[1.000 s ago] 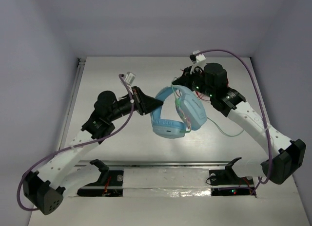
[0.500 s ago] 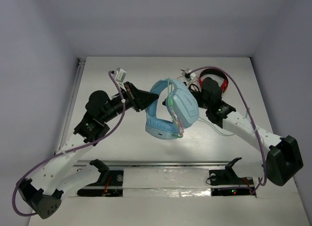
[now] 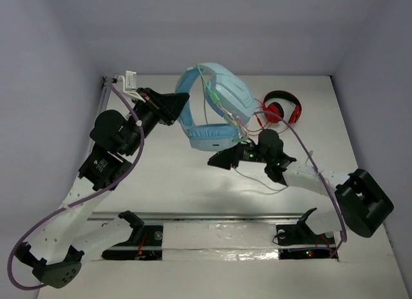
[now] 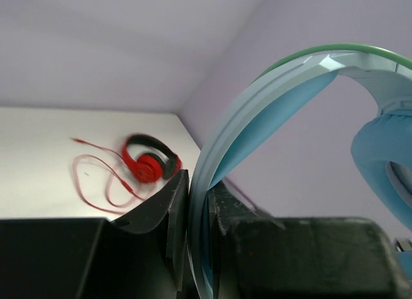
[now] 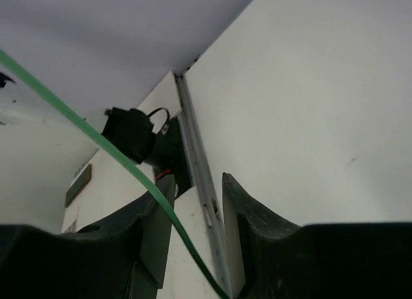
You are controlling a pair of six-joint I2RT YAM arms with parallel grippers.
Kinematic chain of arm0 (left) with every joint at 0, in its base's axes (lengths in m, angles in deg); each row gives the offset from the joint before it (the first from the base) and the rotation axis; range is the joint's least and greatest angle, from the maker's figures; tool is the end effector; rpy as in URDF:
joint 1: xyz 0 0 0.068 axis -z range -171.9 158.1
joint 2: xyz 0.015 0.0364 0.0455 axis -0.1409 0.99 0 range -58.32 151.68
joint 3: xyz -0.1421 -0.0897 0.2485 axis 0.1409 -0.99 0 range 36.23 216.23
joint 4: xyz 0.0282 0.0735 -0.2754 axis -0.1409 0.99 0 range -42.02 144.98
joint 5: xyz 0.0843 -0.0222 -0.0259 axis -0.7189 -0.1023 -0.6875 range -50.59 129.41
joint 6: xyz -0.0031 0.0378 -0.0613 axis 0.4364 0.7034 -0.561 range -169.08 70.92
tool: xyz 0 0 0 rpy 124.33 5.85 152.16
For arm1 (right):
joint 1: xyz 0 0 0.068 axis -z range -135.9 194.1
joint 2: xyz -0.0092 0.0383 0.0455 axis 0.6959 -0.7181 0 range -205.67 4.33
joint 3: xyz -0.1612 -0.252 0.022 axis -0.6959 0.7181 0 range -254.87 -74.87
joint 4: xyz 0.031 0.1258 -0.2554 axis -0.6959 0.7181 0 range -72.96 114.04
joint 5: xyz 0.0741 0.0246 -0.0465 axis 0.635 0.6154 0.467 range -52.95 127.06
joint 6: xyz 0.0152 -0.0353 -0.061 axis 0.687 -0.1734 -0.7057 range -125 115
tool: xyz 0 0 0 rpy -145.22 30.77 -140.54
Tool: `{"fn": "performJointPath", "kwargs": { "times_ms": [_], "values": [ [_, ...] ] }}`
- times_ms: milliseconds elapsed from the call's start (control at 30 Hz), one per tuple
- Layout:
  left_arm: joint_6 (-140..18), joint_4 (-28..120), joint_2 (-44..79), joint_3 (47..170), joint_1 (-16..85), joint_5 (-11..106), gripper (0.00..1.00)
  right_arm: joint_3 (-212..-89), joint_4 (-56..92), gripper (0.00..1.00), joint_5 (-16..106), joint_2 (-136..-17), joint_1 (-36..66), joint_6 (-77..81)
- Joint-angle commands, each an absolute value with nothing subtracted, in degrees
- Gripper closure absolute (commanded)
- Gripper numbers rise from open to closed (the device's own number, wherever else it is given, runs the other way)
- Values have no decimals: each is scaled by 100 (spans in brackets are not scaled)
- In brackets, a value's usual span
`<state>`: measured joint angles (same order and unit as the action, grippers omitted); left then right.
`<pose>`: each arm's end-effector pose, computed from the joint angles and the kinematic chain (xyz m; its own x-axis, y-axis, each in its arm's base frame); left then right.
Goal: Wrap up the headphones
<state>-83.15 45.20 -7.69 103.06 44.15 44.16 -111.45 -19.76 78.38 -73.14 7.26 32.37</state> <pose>0.1628 -0.1245 0.5160 -0.1460 -0.5842 -0.7984 0.6856 0.5221 -0.5074 0.2322 0.2231 0.2576 -0.6386 0.0910 -0.7642 -0.7422 0.1897 0.6428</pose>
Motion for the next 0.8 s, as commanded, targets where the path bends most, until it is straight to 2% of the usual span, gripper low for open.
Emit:
{"fn": "performJointPath", "kwargs": {
  "times_ms": [0, 133, 233, 267, 367, 533, 600, 767],
  "values": [
    [-8144, 4244, -770, 10882, 4440, 3118, 100, -10890, -2823, 59, 7951, -7293, 106, 3569],
    [-7739, 4456, -647, 11173, 4440, 2299, 100, -10432, -2936, 65, 7775, -6881, -256, 3727],
    [-7502, 4595, -567, 11278, 4440, 1869, 100, -9976, -3200, 77, 7845, -6520, -432, 3999],
    [-7457, 4640, -550, 11304, 4440, 1797, 100, -9879, -3218, 84, 7854, -6232, -546, 4052],
    [-7273, 4789, -480, 11366, 4440, 1472, 100, -9615, -2973, 93, 7819, -5765, -757, 4149],
    [-7149, 5306, -181, 11550, 4440, 1356, 100, -9754, -1509, 100, 7338, -4701, -1153, 3913],
    [-7097, 5431, -41, 11594, 4440, 1357, 100, -9964, -997, 100, 7099, -4316, -1354, 3851],
    [-6737, 5580, 83, 11288, 4440, 418, 100, -10816, 971, 100, 6317, -3927, -1680, 3623]
  ]
}}
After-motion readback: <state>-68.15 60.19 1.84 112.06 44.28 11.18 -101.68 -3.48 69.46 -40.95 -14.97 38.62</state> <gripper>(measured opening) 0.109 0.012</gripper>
